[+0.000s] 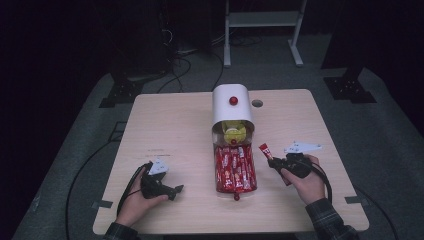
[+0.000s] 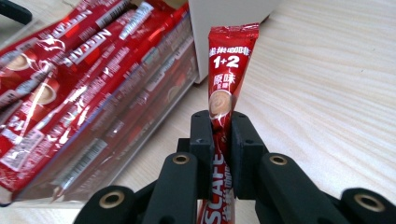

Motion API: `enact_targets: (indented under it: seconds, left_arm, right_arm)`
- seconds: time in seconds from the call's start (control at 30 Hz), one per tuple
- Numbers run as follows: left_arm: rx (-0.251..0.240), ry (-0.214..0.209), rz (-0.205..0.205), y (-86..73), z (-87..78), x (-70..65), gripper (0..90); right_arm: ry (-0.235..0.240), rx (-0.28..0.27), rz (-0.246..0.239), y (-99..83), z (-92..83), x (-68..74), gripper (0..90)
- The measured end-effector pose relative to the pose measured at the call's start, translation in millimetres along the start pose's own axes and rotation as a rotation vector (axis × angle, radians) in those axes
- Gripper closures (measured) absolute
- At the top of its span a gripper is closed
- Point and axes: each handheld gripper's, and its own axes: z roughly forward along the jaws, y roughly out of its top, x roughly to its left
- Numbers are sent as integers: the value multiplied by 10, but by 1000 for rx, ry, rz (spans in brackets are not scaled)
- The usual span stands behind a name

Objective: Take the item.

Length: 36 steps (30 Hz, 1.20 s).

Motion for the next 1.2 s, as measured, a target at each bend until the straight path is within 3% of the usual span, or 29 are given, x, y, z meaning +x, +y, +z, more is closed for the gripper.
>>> enact_targets:
  seconds: [0.87,1.2]
  left_arm:
    - [1,0,0,0,0,0,0]
    - [0,1,3,1,-1,2,0]
  right_arm:
    - [-15,93,-8,-139,302,-88,803]
    - [-22,110,-21,-157,342,-82,797]
